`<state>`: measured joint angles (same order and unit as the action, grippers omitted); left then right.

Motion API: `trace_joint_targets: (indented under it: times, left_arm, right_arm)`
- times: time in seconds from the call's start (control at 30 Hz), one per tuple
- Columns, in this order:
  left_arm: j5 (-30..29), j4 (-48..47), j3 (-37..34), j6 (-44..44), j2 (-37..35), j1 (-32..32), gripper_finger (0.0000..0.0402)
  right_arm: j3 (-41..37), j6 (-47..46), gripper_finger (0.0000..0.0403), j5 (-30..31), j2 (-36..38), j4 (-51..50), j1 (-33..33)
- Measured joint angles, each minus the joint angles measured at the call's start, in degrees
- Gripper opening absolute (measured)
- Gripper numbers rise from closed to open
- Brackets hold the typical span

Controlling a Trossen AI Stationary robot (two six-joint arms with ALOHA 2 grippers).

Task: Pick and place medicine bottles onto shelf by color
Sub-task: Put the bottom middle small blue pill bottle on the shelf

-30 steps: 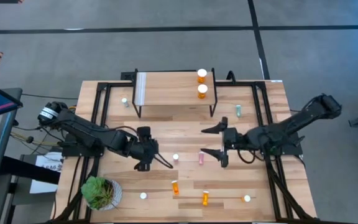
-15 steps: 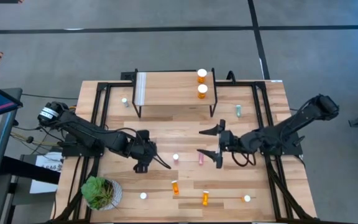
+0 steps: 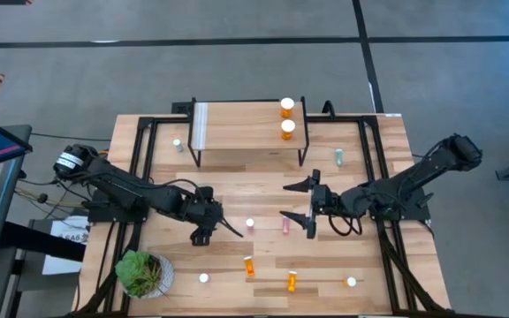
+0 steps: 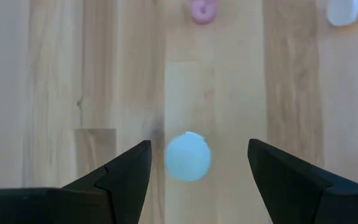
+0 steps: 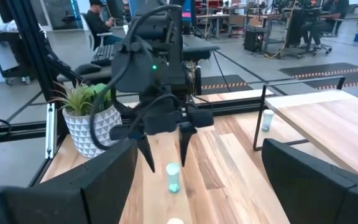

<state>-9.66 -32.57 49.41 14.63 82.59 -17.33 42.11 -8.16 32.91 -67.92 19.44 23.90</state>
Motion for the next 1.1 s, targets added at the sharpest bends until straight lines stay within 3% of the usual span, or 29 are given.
trace_joint_targets:
  times: [0.23, 0.63, 1.1]
  left_arm:
    - [0.0, 0.1, 0.0, -0.1, 0.0, 0.7, 0.0250]
    - [0.1, 0.1, 0.0, 0.1, 0.0, 0.7, 0.0175]
    - [0.1, 2.6, -4.0, 2.1, 0.0, 0.7, 0.0234]
  right_arm:
    - [0.0, -0.4, 0.0363, 0.0, 0.0, -0.2, 0.0]
    - [0.0, -0.5, 0.0363, 0.0, 0.0, -0.4, 0.0]
    - [0.0, -0.9, 0.0363, -0.1, 0.0, -1.3, -0.1]
